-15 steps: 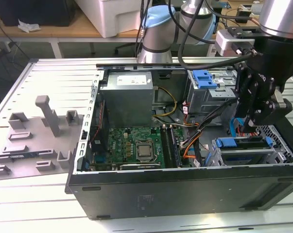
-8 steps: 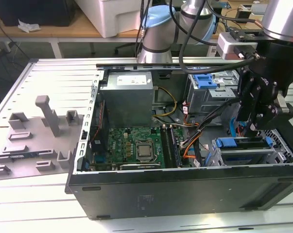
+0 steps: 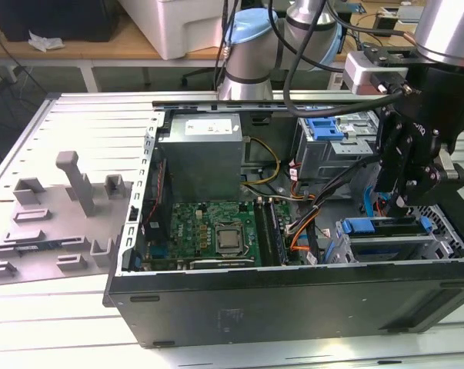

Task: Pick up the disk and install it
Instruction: 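Insert the second disk wire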

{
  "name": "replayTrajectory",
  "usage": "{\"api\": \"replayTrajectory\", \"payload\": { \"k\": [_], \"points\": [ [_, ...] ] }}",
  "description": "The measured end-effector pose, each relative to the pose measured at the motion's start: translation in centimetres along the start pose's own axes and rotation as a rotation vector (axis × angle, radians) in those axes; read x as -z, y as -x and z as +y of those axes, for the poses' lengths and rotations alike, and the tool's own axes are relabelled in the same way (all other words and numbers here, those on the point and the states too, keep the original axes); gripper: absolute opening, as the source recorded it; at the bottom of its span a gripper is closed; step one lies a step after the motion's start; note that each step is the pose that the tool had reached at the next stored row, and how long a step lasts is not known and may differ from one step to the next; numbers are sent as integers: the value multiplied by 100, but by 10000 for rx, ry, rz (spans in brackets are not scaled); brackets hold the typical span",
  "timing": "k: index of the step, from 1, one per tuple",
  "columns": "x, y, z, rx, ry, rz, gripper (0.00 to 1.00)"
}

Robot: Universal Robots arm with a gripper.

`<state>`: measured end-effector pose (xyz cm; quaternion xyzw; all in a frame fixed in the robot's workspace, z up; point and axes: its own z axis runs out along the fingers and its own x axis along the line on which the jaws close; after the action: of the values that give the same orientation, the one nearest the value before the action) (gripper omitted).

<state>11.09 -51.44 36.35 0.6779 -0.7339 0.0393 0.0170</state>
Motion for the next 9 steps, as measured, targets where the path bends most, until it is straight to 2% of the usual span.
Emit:
{"api": "replayTrajectory", "payload": {
  "k": [4, 9],
  "points": [
    [0, 0, 0, -2, 0, 0, 46],
    [-1, 0, 0, -3, 0, 0, 16]
  ]
}}
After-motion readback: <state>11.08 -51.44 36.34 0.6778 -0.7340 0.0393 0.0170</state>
